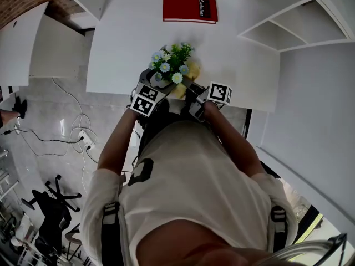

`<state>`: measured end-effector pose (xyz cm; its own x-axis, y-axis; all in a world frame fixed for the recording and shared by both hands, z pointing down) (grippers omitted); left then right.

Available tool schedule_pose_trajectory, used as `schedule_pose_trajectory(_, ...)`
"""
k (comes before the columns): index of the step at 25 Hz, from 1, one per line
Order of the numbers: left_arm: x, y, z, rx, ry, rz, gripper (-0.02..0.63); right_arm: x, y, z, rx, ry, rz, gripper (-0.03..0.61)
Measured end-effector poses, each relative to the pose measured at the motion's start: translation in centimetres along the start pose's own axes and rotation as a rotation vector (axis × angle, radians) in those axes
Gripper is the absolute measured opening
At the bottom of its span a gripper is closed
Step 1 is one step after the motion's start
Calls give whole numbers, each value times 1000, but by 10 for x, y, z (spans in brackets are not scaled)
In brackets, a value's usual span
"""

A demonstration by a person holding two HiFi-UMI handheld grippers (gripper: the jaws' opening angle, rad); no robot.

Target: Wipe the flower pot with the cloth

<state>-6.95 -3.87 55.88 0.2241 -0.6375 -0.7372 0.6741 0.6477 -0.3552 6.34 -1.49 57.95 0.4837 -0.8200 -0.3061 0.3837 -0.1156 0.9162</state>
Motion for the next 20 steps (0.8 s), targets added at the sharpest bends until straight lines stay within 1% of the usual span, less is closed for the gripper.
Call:
schedule_pose_trajectory(3,-4,3,-9,-27,8,-54,370,-10,8,-1,-7,10,49,87)
schedule_pose_trajectory(7,-11,9,-16,-22,-6,-81,370,-25,19,6,-22,-14,71,88)
schedule_pose_trajectory(9,-12,11,-18,-24,-10,-105,370,-27,25,6,-59,-26,71,89)
schedule_pose_trajectory(11,-14,14,-20,-37,-29,-117,370,-29,31,4,-120,-59,31,88)
schedule_pose_trajectory(14,-20,12,-19,-35,-68,-65,370,-30,33,1,-125,-57,33,86)
schedule_pose_trajectory(18,-23,-9,-20,23,-111,-3,371,-28,33,-2,-129,-70,25,87)
schedule_pose_trajectory(20,-24,-13,-15,9,-140,44,371,-25,31,-4,-117,-63,29,87)
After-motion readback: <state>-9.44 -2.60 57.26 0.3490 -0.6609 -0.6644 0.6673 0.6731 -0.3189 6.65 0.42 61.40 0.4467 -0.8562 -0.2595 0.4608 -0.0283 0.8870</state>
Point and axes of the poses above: the fingertips, and each gripper's own axes: z forward along the fingers, y to its right, x out of its top, the point moved 6 cm from there along -z, backward along the fingers, and after that the axes turned 12 degrees about -z, right-handed, at the moved point
